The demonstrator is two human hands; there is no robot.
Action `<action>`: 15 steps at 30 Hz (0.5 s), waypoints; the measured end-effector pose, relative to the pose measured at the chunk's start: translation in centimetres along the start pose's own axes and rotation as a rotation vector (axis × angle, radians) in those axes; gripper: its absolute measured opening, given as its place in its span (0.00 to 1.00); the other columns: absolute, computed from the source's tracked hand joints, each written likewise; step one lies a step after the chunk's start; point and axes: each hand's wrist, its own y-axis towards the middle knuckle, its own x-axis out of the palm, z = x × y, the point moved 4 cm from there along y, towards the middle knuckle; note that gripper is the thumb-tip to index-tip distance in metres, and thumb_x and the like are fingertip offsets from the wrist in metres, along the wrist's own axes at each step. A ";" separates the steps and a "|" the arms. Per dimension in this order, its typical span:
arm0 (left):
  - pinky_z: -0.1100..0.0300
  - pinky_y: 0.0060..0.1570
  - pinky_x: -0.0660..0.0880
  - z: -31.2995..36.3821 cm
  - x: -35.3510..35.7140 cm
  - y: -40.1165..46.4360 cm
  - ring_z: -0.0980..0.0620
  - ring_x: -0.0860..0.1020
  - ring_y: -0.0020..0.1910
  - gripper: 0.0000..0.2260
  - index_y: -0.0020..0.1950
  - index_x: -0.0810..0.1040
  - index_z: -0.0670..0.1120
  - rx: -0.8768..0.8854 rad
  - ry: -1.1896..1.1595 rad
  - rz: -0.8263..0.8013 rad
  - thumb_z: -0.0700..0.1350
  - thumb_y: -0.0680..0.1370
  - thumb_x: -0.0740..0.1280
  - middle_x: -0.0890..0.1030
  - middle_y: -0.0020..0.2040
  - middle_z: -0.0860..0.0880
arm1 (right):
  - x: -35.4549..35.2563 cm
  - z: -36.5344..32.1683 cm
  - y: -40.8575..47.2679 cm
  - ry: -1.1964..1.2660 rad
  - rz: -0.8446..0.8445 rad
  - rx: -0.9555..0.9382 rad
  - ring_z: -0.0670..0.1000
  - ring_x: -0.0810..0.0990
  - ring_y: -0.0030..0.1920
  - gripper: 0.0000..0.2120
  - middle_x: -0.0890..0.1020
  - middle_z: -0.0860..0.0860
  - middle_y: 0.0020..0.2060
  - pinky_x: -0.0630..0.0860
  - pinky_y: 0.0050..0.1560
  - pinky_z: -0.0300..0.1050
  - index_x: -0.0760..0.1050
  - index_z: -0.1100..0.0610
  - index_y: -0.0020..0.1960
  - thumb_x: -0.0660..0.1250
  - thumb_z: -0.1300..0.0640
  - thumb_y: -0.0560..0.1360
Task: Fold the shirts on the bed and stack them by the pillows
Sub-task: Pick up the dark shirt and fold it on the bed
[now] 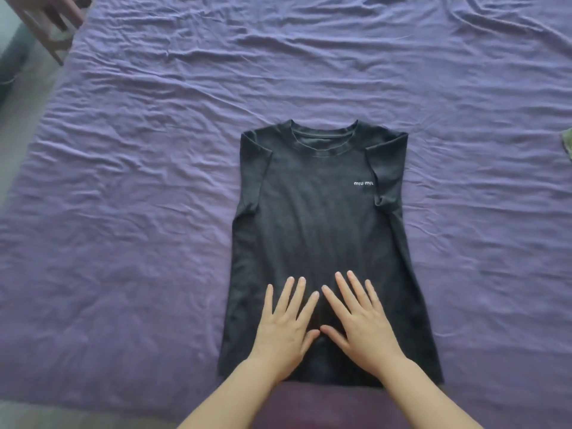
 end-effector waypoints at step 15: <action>0.51 0.73 0.42 4.4 2.7 -5.2 0.47 0.46 0.77 0.17 0.57 0.72 0.53 -0.072 -0.094 -0.065 0.57 0.71 0.68 0.50 0.78 0.50 | 2.8 0.6 -7.1 0.155 -0.024 -0.163 0.54 0.51 0.76 0.19 0.56 0.50 0.74 0.46 0.74 0.52 0.74 0.48 0.53 0.71 0.43 0.65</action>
